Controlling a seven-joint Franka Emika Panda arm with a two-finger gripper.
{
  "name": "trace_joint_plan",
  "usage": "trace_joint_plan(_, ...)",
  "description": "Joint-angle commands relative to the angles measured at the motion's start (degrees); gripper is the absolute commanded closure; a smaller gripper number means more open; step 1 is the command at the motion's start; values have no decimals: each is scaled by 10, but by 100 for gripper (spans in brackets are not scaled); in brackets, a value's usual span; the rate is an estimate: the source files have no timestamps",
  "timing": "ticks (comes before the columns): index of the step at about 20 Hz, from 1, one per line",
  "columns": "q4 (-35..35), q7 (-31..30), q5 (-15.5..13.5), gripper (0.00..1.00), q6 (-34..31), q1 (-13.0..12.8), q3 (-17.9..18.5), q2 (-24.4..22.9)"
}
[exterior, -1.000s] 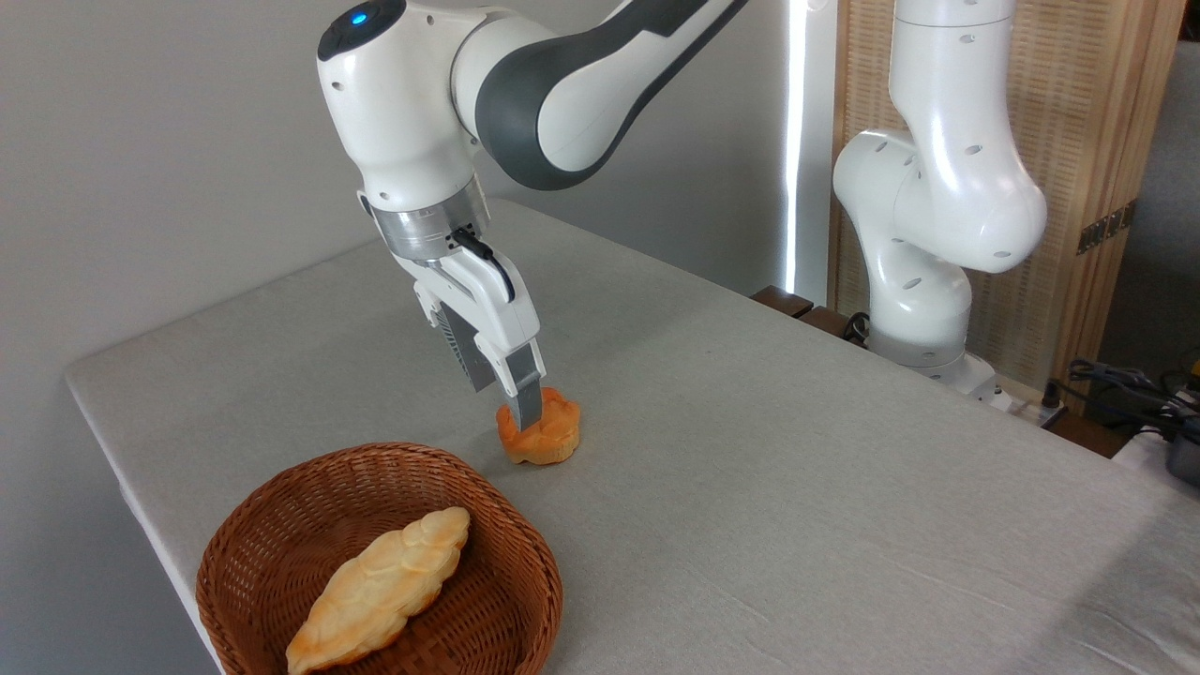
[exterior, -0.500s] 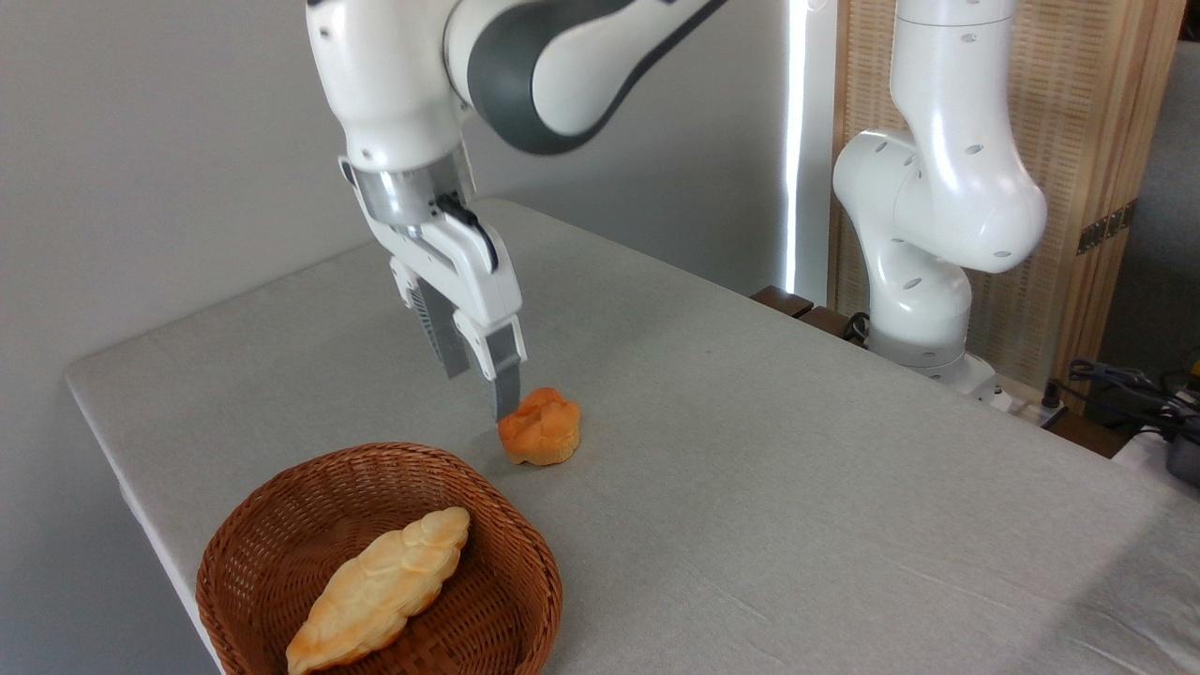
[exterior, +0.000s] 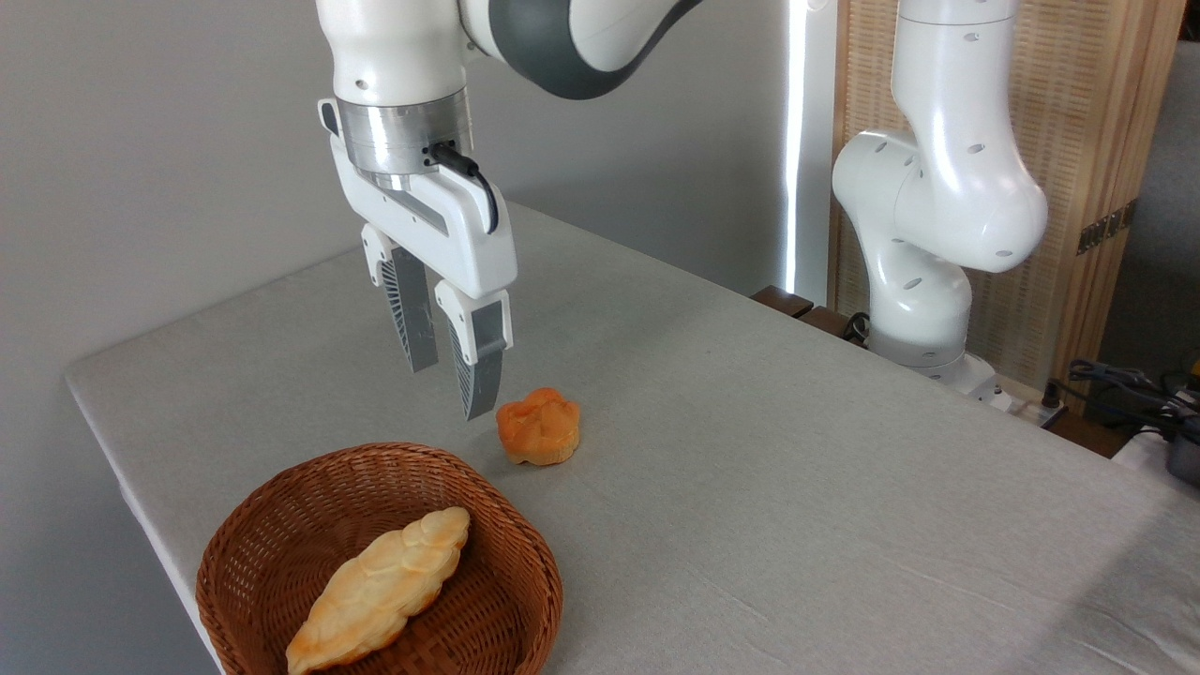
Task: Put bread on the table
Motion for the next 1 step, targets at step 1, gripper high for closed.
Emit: trace_joint_plan(1,3,9,-4,0,7,-4,12,0)
